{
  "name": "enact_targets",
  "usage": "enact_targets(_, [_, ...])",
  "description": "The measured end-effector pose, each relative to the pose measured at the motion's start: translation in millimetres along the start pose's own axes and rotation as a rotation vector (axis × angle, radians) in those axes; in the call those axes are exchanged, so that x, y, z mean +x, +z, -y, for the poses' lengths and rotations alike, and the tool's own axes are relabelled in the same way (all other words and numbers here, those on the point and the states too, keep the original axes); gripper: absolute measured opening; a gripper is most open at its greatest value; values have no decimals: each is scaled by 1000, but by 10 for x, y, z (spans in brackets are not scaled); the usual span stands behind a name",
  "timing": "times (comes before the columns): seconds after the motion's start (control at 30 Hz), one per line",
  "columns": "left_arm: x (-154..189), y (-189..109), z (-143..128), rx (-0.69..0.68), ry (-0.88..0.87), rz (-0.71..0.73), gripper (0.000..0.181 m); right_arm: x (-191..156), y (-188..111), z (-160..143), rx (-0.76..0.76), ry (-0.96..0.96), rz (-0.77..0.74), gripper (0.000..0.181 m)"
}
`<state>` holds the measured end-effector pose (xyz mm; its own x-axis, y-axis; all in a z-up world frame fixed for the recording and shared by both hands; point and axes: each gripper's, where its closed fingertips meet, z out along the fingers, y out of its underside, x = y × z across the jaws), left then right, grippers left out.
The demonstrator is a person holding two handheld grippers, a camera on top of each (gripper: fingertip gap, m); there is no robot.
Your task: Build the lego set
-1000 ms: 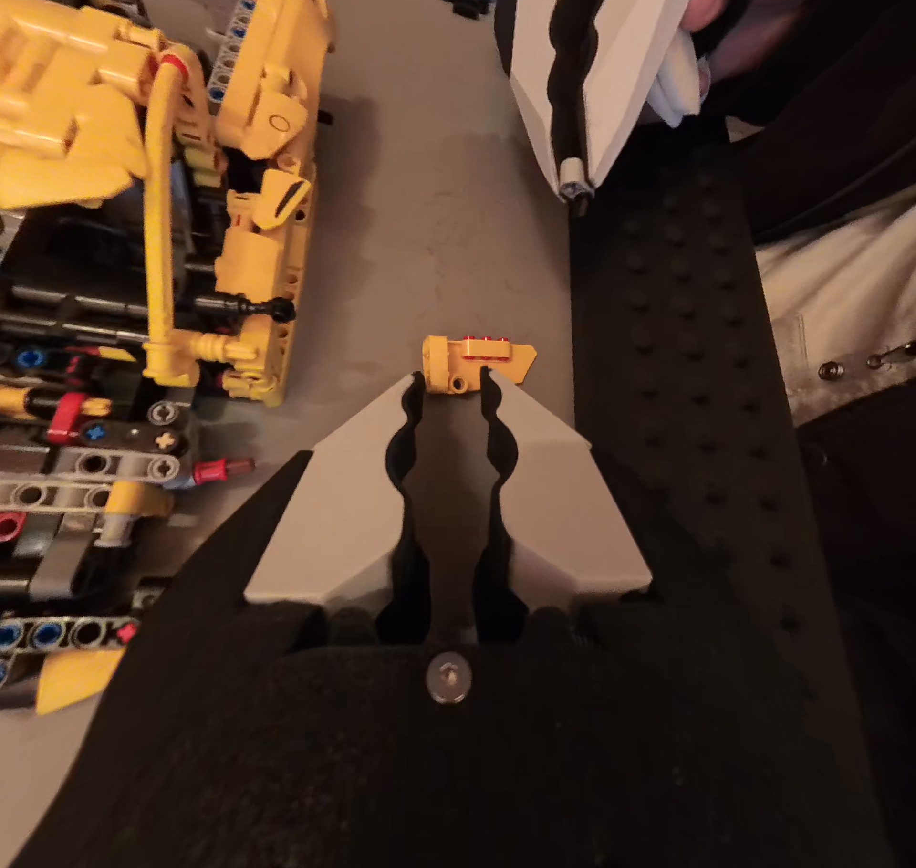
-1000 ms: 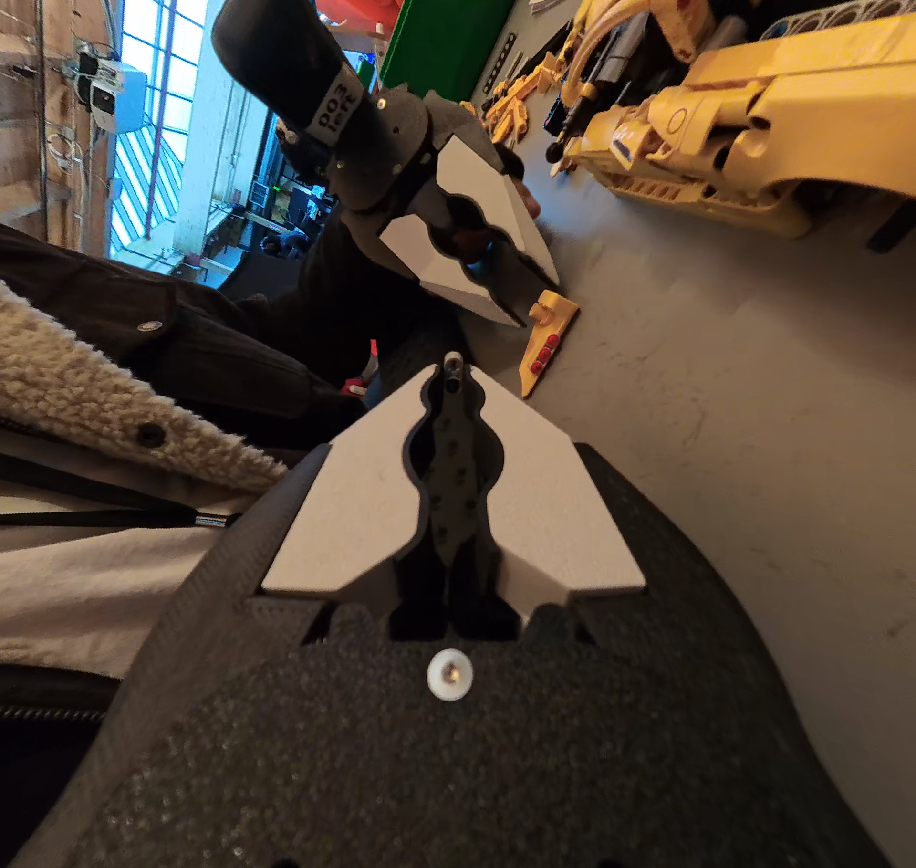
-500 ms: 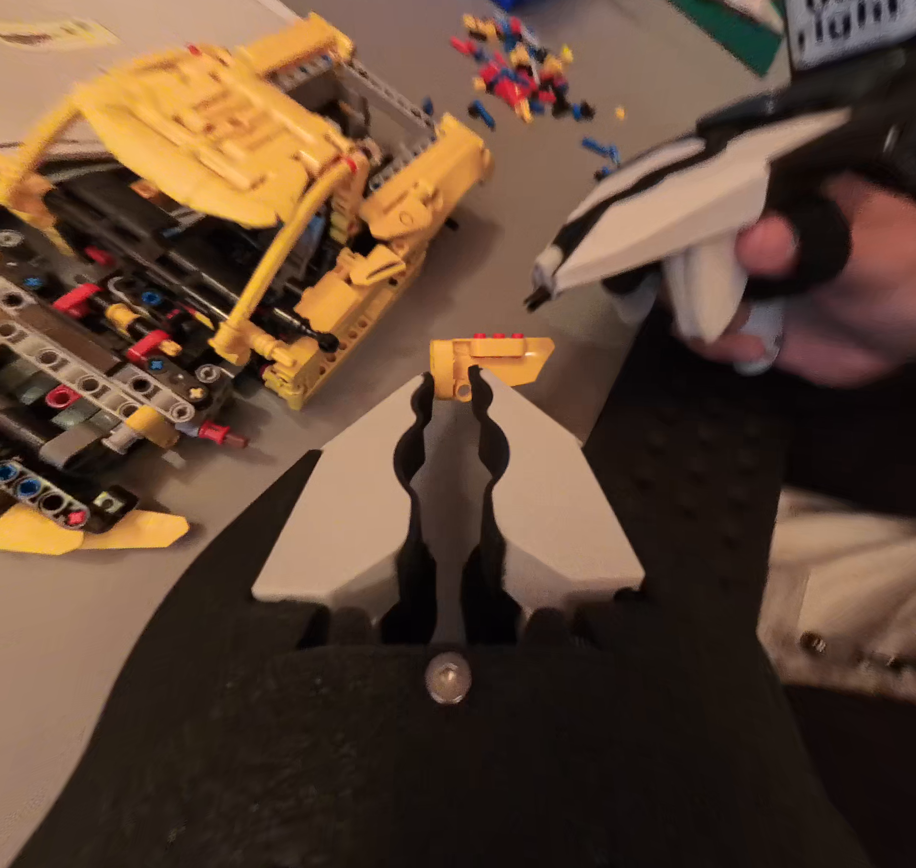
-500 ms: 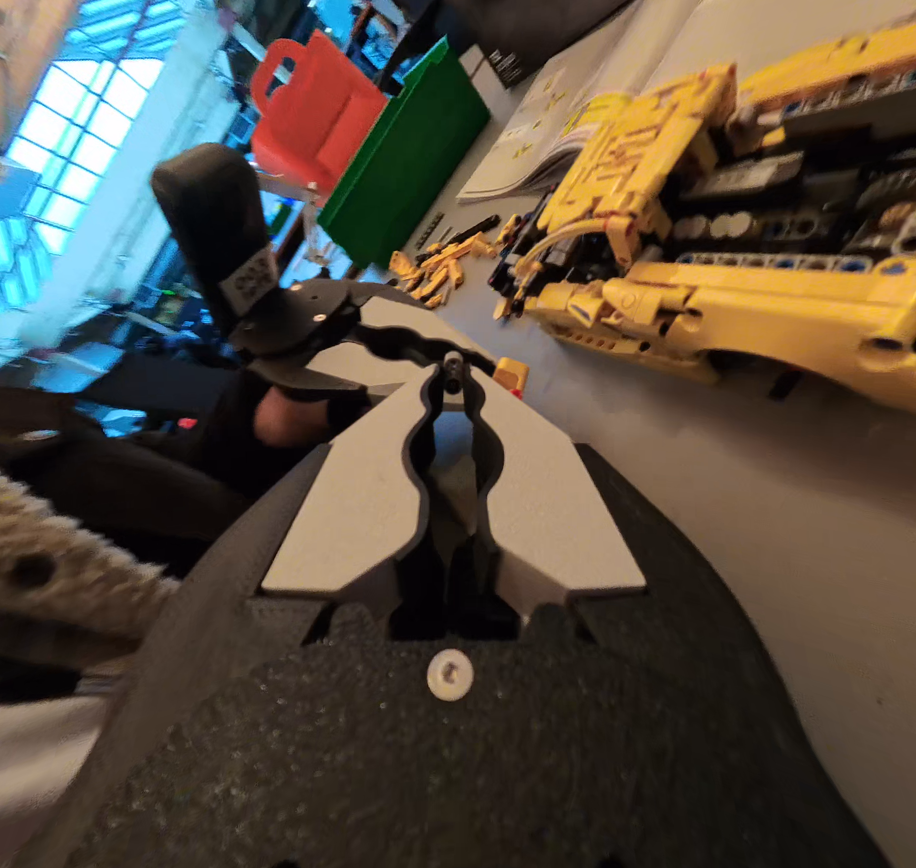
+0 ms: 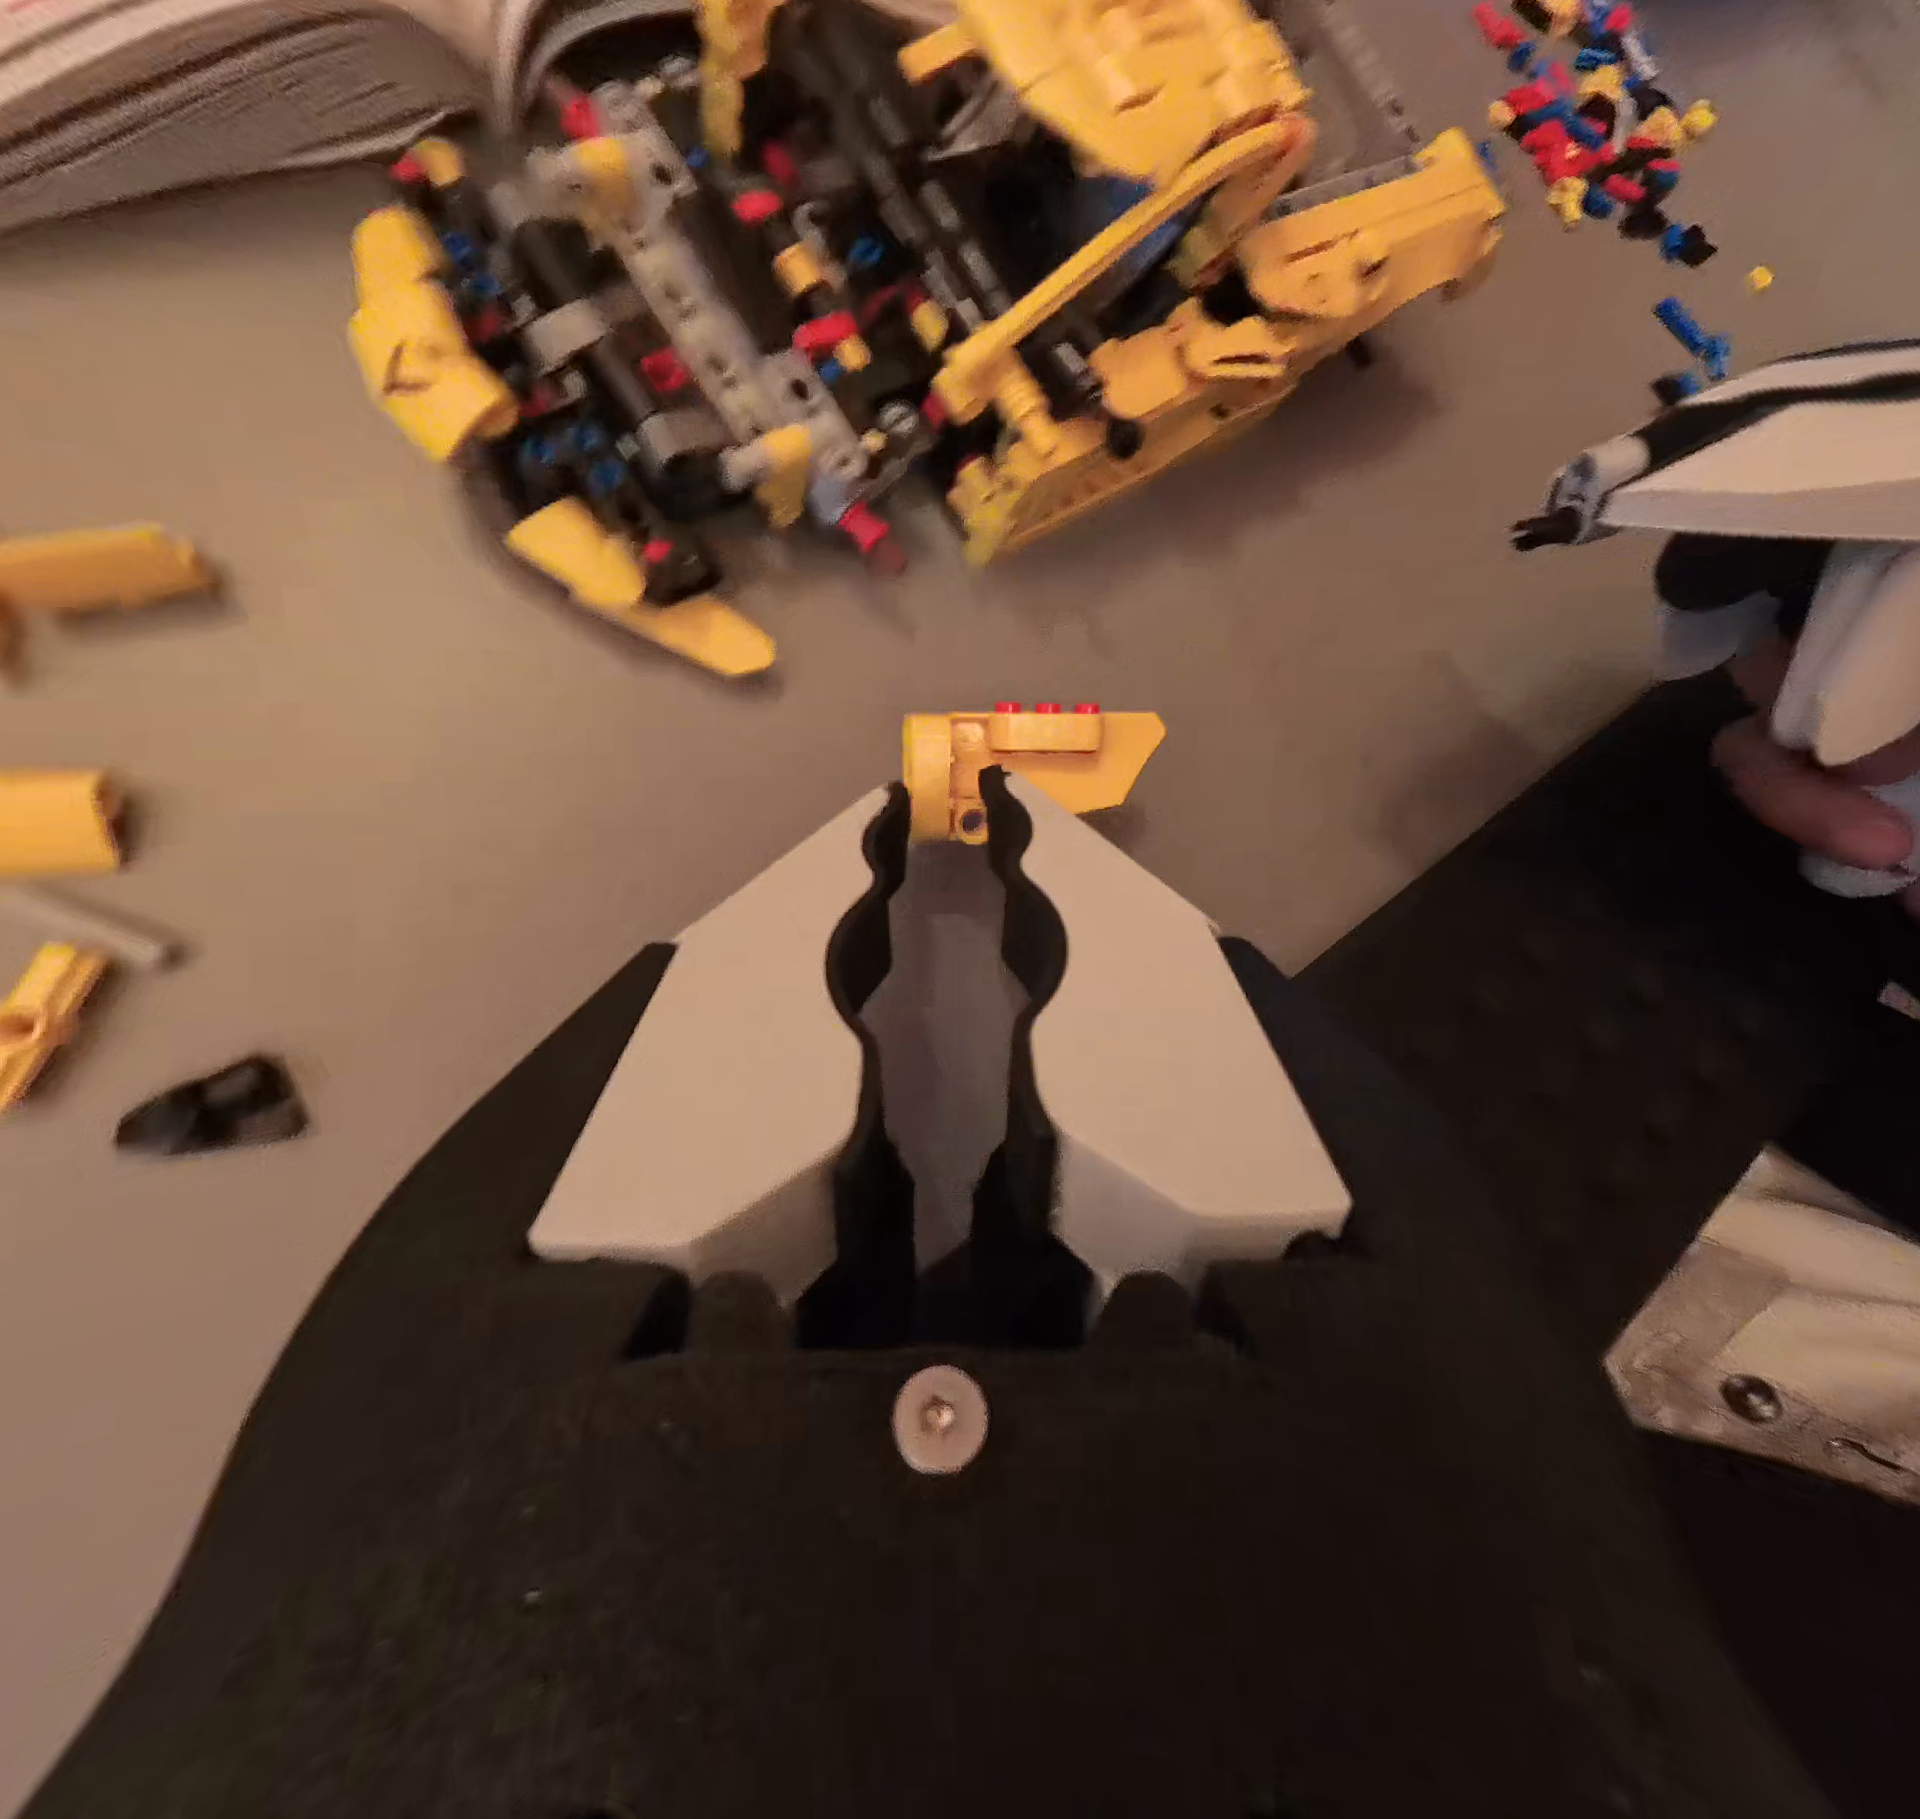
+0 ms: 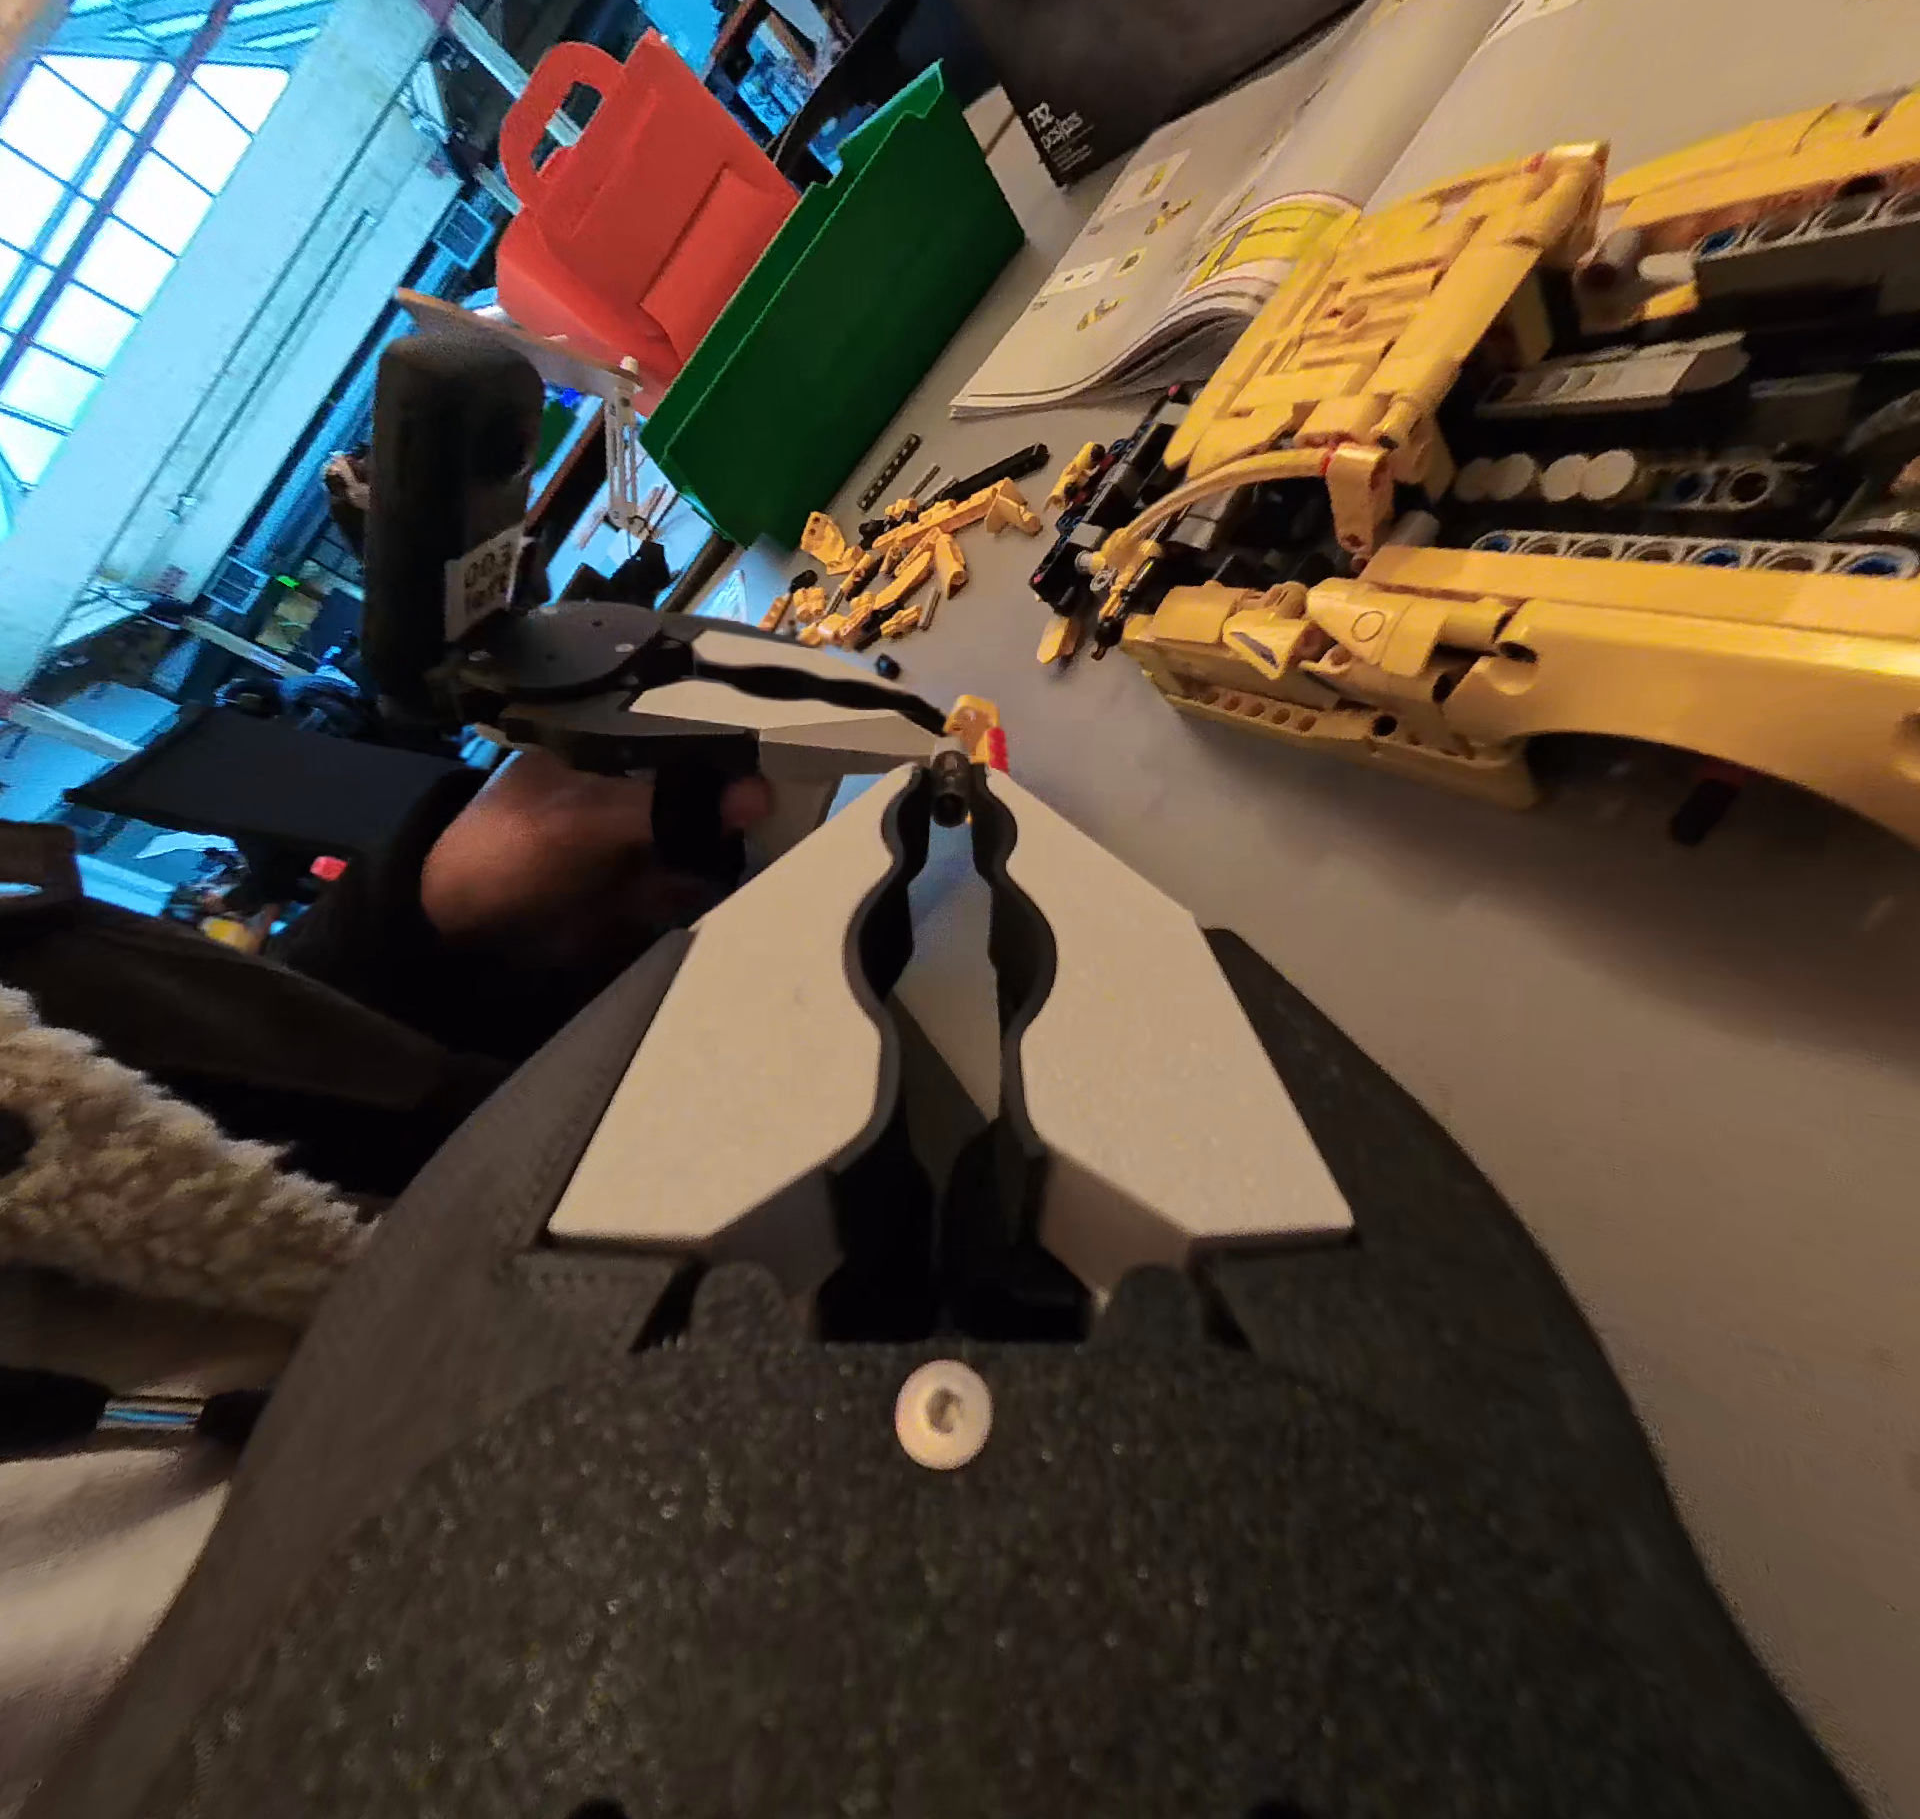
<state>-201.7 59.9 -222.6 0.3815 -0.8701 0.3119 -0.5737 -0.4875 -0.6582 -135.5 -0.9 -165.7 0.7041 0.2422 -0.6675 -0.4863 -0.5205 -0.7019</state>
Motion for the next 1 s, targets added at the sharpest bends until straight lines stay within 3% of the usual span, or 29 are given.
enact_targets(0.2, [-149, -18, -209, -75, -76, 24, 15, -41, 115, -119, -47, 19, 54, 6])
enact_targets(0.4, [243, -12, -319, -137, -64, -142, 28, -42, 85, -104, -34, 60, 89, 6])
enact_targets(0.5, [328, -94, -370, -150, 103, -193, 33, -53, 62, -98, -28, 71, 108, 6])
enact_targets(0.6, [123, -124, -325, -94, 348, -88, 40, -50, 53, -90, -21, 82, 116, 6])
enact_targets(0.7, [236, -68, -302, -104, 324, -123, 45, -51, 57, -83, -19, 84, 122, 6])
enact_targets(0.87, [220, 39, -255, -93, 461, -22, 44, -46, 28, -54, 2, 99, 134, 6])
enact_targets(1.0, [226, 94, -309, -145, 488, -82, 26, -64, 58, -94, -29, 94, 142, 6])
